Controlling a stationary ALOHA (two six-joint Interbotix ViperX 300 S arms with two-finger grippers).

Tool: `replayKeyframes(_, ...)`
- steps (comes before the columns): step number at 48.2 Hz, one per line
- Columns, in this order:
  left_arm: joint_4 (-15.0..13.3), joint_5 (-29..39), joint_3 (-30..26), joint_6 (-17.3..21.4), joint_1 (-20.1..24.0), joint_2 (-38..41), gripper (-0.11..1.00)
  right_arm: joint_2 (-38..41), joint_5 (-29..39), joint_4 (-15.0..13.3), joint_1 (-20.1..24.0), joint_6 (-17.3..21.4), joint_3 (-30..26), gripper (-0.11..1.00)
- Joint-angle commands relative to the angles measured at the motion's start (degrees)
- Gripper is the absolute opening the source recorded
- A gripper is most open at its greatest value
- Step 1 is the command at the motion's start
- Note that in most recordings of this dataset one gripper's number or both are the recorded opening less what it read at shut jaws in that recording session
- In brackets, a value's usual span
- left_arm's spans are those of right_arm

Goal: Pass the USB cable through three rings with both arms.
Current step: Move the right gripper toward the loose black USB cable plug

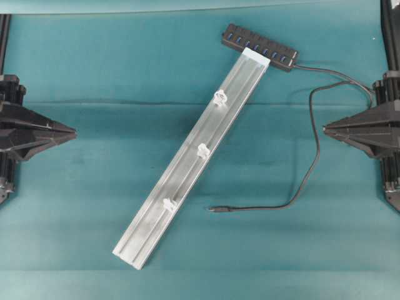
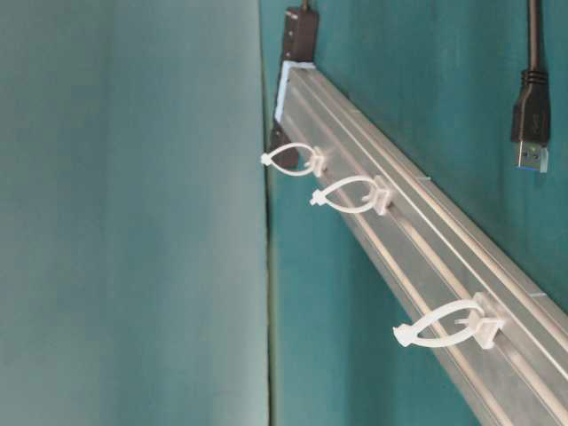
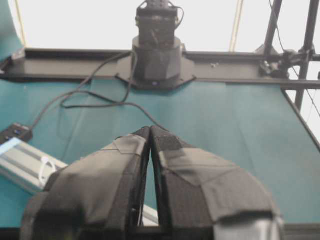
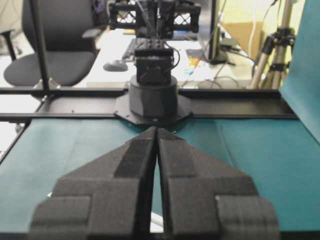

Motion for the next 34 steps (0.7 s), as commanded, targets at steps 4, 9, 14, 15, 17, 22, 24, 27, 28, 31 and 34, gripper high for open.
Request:
replayKeyframes(4, 0.7, 1.58, -3.52, -2.81, 0.35, 1.41, 0.11, 1.85, 3.25, 3.25, -0.7, 0.97, -0.26, 0.05)
replayKeyframes(9, 1.05, 2.37, -5.71, -3.6, -0.26, 2.64, 0.0, 3.16, 11.87, 5.54, -0.7, 2.64, -3.34, 0.0)
replayKeyframes(14, 1.05, 2.9, -7.03, -3.6, -1.41, 3.96, -0.01, 5.1, 20.3, 5.54, -0.35, 3.08, -7.56, 0.0)
replayKeyframes(15, 1.05, 3.08, -7.21, -3.6, -1.58, 4.22, -0.01, 5.54, 21.97, 5.54, -0.26, 3.08, -8.35, 0.0)
replayKeyframes(17, 1.05, 3.34, -7.38, -3.78, -1.85, 4.66, -0.01, 6.68, 24.96, 5.54, -0.26, 3.08, -9.84, 0.0)
replayKeyframes(22, 1.05, 3.78, -7.56, -3.87, -2.02, 5.63, -0.01, 10.46, 31.9, 5.54, -0.18, 3.16, -13.01, 0.0)
replayKeyframes(24, 1.05, 3.52, -7.65, -3.87, -2.02, 5.8, -0.01, 12.04, 33.93, 5.54, 0.0, 3.34, -13.97, 0.0)
replayKeyframes(27, 1.05, 3.43, -7.91, -3.87, -2.02, 5.71, -0.01, 14.68, 36.83, 5.98, 0.26, 3.69, -15.47, 0.0)
replayKeyframes(28, 1.05, 3.43, -8.17, -3.87, -2.02, 5.71, -0.01, 15.64, 37.62, 6.15, 0.44, 3.87, -16.08, 0.0)
replayKeyframes(31, 1.05, 3.43, -8.61, -3.87, -2.02, 5.54, -0.01, 18.46, 40.08, 6.24, 1.32, 4.48, -17.75, 0.0)
replayKeyframes(34, 1.05, 3.6, -8.88, -3.78, -2.02, 5.45, -0.01, 21.45, 42.63, 6.24, 1.93, 5.01, -19.51, 0.0)
